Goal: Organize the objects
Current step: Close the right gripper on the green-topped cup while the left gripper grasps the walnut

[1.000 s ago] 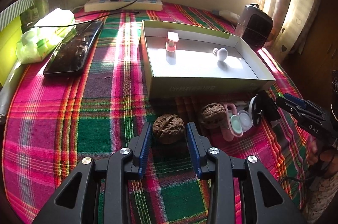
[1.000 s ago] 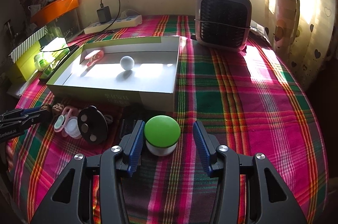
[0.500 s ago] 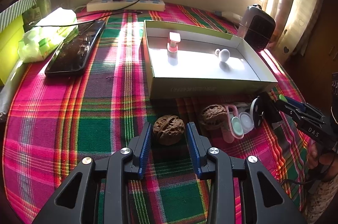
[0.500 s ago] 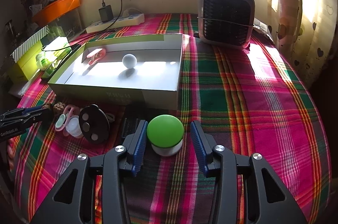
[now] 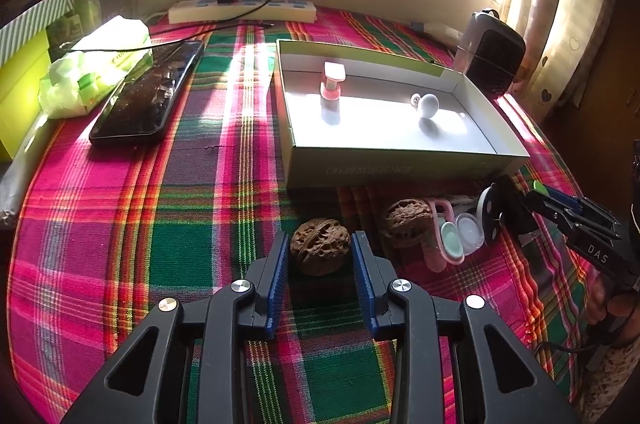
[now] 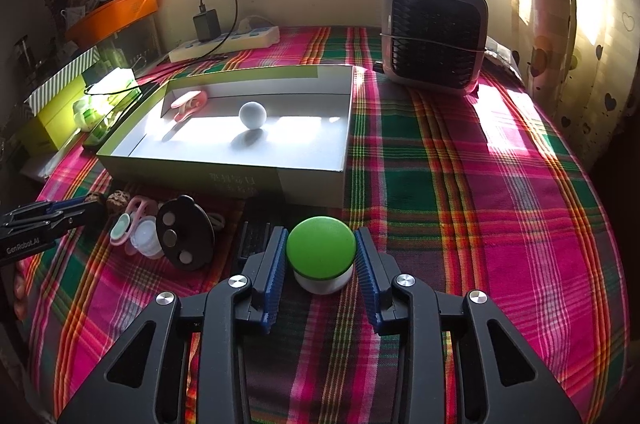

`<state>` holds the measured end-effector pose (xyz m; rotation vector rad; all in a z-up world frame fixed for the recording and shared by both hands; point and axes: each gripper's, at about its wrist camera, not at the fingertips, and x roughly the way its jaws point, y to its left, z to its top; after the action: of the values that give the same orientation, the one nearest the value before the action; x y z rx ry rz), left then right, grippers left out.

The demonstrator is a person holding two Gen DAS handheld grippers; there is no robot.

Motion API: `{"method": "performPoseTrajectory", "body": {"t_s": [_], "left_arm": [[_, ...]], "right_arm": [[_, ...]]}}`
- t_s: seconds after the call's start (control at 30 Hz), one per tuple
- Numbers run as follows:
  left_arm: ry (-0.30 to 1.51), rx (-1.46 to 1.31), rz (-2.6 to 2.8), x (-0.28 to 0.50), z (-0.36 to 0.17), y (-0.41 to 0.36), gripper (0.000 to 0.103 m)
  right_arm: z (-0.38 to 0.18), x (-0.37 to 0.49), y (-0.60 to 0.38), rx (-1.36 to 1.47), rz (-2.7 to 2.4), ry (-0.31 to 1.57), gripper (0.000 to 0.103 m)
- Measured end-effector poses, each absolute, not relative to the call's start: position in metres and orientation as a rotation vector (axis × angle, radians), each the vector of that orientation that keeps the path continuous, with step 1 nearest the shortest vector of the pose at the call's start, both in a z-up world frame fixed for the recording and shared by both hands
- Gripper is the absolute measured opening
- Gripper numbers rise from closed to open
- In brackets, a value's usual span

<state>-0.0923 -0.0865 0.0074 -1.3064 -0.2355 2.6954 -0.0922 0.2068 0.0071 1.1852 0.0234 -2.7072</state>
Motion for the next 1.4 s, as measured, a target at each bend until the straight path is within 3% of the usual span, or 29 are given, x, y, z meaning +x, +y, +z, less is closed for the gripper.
{"method": "performPoseTrajectory", "body": {"t_s": [0.67,1.4], "left_arm": [[-0.23,-1.301,2.702,-0.092,0.009,-0.087,0.029],[-0.178,-1.183,2.696,-0.097,0.046,-0.075,0.029]], "right_arm": [[0.008,-0.092,0.21,1.182,-2.722,0.021,0.035],[0.037,-0.092,0.216,1.109,-2.752,-0.009,0.035]]}}
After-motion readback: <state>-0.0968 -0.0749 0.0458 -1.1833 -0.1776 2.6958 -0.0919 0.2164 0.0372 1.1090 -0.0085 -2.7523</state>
